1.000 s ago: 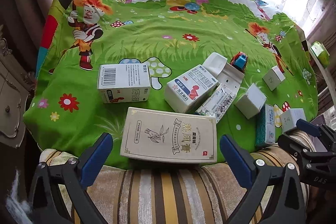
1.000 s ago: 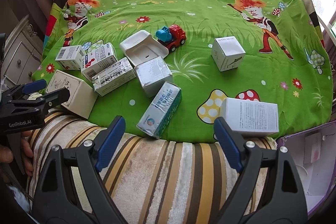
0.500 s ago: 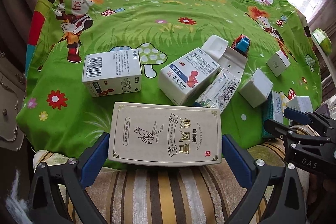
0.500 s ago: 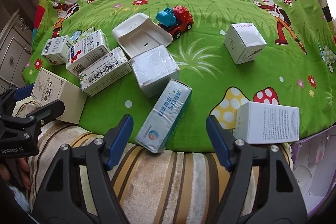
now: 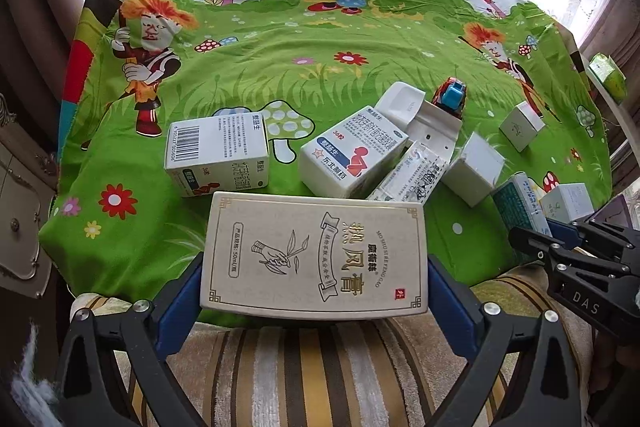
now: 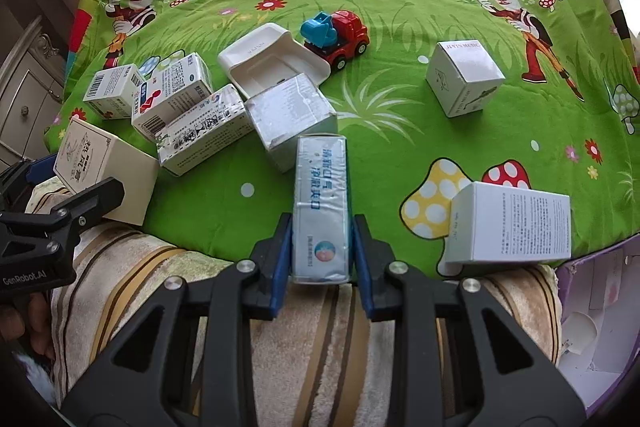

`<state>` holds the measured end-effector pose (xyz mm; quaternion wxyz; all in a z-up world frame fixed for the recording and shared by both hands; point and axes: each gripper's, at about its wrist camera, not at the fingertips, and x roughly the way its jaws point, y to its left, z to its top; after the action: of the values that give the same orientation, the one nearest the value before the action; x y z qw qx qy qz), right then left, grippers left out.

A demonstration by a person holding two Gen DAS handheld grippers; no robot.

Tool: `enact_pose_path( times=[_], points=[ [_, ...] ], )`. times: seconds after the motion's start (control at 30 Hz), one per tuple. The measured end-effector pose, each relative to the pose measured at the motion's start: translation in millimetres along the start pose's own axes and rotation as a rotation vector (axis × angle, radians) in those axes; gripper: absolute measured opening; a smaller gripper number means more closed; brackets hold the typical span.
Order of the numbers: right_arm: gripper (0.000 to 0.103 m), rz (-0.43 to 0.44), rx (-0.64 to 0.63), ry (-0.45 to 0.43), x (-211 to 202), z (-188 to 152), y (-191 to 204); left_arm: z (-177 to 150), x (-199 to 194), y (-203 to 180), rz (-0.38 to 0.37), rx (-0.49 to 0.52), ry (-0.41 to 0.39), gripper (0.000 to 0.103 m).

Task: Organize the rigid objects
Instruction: 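Carry the cream box and blue-white box over the purple box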

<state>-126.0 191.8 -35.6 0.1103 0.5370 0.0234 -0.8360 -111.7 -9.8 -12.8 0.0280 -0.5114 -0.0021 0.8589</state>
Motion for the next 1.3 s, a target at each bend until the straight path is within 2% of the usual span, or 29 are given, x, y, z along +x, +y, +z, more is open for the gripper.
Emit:
enact_pose_path(
  times=[0.3,0.7,0.93,1.3],
  points=[
    [0.033,-0.007,-0.007,-0.077,-25.0,-7.0,0.9,-3.9,-21.4,-19.6,-0.046,0.019,-0.060,0.100],
    [0.033,-0.001,0.007,-0.142,-60.5,-26.4,-10.3,-10.6,-39.4,-52.3,-0.086,0.057,-0.083,0.100],
    [0.033,0.002,0.049,-0.163,-79.2,-43.9,-32.6,-12.3,-49.4,-88.5,-0.139,0.112,-0.108,0.100],
    [0.033,-0.035,0.157,-0.195,-105.7,-73.2,-90.8,-15.5,-57.6,-153.2,-0.211,0.235,-0.114,0.100]
  ],
)
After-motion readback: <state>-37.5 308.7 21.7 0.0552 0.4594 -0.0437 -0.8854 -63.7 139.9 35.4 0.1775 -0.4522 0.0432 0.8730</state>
